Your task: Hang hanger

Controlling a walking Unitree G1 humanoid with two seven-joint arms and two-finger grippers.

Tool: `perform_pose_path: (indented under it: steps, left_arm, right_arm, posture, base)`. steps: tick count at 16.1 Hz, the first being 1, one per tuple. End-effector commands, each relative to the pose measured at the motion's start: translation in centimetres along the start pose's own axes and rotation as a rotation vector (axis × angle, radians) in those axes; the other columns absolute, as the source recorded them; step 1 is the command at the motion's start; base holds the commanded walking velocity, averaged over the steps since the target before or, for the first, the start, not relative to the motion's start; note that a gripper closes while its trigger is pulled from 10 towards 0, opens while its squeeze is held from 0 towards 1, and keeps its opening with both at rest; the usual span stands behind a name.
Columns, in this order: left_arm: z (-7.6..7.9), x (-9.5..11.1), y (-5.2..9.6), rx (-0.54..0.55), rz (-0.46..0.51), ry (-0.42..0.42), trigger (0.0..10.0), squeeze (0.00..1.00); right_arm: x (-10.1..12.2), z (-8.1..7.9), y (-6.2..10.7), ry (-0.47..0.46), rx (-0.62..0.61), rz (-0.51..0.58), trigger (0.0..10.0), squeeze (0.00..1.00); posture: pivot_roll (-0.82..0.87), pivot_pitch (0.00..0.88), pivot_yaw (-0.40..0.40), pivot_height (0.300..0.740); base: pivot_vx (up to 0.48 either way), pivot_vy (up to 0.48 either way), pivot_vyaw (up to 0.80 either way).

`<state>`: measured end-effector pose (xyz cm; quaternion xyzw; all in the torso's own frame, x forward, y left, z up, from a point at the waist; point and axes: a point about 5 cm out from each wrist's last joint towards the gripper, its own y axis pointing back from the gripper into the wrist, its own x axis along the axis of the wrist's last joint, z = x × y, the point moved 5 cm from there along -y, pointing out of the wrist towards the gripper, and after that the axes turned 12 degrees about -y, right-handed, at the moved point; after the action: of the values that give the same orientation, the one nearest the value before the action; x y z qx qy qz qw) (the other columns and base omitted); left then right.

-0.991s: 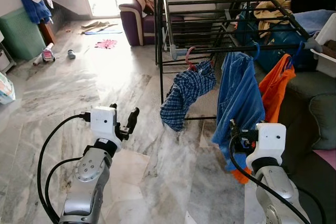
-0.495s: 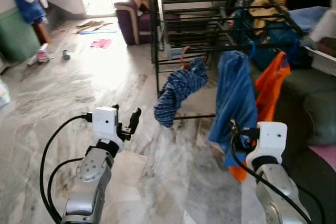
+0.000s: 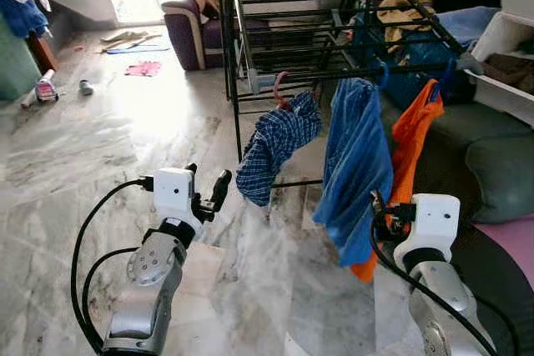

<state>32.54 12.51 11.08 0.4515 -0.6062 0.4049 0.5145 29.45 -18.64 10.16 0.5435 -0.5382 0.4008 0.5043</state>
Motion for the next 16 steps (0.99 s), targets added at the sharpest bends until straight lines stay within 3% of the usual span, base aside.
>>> perform_pose_path:
  steps: [1,3,7,13,16]
  left_arm:
    - [0.07,0.02,-0.04,-0.011,0.002,-0.002,10.0,0.00]
    - [0.13,-0.04,-0.02,-0.015,0.000,0.000,10.0,0.00]
    - [0.21,-0.09,-0.04,-0.021,-0.002,-0.001,10.0,0.00]
    - [0.30,-0.25,-0.09,-0.024,-0.010,-0.003,10.0,0.00]
    - [0.45,-0.80,0.04,-0.020,-0.040,0.023,10.0,0.00]
  right_arm:
    - [0.43,0.10,-0.02,0.007,-0.008,0.014,10.0,0.00]
    - [0.43,0.21,-0.08,0.009,-0.017,0.014,10.0,0.00]
    - [0.30,0.24,-0.18,0.014,-0.024,0.009,10.0,0.00]
    - [0.12,0.12,-0.18,0.012,-0.024,0.005,10.0,0.00]
    - [0.06,-0.02,-0.16,0.014,-0.023,0.006,10.0,0.00]
  posture:
    - [-0.13,0.000,0.020,0.740]
    - [-0.13,0.000,0.020,0.740]
    - [-0.13,0.000,0.023,0.740]
    - [-0.13,0.000,0.023,0.740]
    - [-0.13,0.000,0.023,0.740]
  base:
    - [0.405,0.000,0.00]
    - [0.407,0.000,0.00]
    - [0.408,0.000,-0.72]
    - [0.409,0.000,0.00]
    - [0.000,0.000,0.00]
